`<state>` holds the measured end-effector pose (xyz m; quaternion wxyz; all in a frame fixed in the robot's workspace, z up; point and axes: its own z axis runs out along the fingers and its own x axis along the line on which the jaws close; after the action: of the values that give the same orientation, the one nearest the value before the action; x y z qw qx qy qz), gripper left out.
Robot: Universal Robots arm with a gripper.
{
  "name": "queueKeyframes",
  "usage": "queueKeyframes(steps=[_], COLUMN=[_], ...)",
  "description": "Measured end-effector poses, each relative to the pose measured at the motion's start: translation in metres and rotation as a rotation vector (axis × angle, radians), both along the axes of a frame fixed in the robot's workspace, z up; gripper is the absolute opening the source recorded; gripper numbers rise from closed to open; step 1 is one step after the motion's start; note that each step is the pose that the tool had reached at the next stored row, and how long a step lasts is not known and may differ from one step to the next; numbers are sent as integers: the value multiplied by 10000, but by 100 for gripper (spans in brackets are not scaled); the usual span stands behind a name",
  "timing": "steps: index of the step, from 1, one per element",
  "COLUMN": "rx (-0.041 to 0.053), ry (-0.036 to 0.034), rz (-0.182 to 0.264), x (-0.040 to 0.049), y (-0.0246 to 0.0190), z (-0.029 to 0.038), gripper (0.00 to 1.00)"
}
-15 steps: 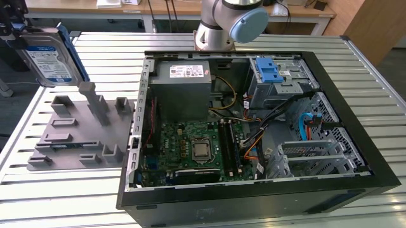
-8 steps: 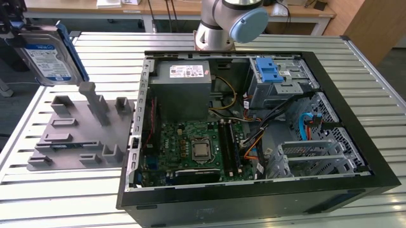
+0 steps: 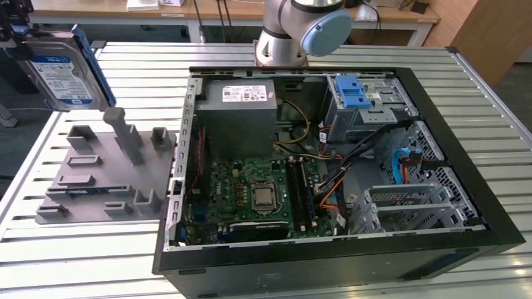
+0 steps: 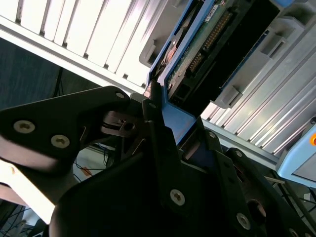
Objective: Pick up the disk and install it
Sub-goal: 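Pick up the disk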
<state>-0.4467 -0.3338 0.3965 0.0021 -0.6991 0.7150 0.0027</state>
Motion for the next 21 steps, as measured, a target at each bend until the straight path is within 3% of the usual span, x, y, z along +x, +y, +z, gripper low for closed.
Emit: queueKeyframes(steps=[21], rx=[0], ry=[0], rz=[1], x=[0], y=[0], z=[128], gripper=[36])
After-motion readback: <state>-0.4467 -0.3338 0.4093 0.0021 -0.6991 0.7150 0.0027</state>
